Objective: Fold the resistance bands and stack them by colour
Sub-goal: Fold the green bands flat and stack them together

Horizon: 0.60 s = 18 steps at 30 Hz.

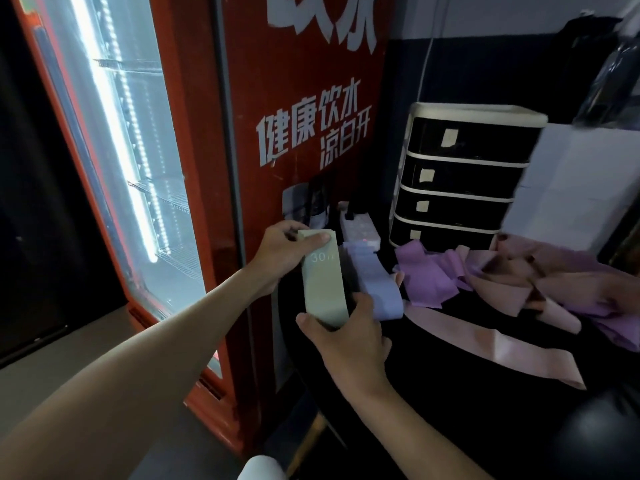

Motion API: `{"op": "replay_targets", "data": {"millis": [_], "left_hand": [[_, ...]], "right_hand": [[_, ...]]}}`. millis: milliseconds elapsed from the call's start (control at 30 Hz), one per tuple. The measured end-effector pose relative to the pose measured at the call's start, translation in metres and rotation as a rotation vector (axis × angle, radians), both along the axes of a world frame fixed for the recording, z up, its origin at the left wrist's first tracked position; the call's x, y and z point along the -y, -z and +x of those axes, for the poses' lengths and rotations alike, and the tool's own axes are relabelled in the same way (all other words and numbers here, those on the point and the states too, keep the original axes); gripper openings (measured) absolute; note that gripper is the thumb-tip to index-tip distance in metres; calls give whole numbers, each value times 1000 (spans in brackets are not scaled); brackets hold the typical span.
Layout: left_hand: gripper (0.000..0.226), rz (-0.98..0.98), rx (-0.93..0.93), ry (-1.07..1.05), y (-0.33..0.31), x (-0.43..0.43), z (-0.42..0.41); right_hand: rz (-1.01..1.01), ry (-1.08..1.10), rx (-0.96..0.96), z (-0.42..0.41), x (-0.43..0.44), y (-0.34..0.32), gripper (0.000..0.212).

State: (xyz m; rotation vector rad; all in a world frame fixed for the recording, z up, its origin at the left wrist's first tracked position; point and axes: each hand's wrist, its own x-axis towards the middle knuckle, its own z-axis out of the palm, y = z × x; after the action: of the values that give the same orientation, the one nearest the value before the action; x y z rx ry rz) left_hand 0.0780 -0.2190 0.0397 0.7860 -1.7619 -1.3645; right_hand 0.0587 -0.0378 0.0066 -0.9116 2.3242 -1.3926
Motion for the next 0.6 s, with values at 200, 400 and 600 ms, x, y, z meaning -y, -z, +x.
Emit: {"op": "replay_targets", "data": {"millis": [200,400,600], "left_hand": [[30,-121,10,7,18,12,-6],[26,-195,8,23,35,22,-11],[24,-266,-11,17,43,30,-18]], "right_hand": [[83,27,-239,-2,16,9,56],[-13,24,-221,-1,19,18,64],[-139,-21,-245,-4,17,18,73]]}}
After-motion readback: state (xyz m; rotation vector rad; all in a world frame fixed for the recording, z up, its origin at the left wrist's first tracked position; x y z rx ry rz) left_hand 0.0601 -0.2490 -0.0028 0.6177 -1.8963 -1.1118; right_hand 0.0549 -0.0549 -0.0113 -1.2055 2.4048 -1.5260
